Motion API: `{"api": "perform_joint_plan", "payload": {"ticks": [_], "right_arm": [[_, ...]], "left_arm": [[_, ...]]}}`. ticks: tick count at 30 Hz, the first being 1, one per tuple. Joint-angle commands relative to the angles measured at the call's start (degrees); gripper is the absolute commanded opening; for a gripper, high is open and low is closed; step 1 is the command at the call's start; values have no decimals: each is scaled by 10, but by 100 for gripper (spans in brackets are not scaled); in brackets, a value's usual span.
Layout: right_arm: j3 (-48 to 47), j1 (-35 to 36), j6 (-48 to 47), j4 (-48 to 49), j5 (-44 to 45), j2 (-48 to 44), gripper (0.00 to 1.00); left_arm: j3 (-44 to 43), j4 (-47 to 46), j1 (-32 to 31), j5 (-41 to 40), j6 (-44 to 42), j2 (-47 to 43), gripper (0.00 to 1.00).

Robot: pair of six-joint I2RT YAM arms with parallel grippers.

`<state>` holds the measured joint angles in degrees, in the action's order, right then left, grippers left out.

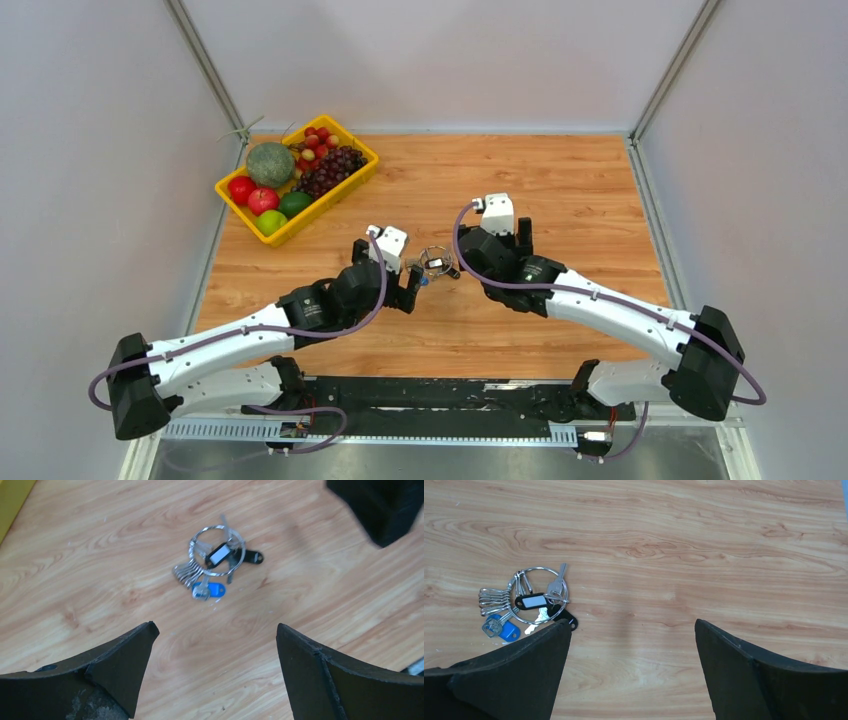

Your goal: Put the keys on the keyring

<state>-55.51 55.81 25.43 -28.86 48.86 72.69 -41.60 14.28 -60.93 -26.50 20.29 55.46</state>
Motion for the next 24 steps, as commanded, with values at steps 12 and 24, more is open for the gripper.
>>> {"api": "perform_joint_plan", "payload": {"ticks": [12, 24], "right_arm": [[15, -18, -32, 52, -176, 32, 100], [-20, -27, -107, 136, -331, 110, 93]], "left_arm": [[69, 42, -1, -95, 113, 6, 100], [139, 1, 130, 4, 138, -44, 98]]}}
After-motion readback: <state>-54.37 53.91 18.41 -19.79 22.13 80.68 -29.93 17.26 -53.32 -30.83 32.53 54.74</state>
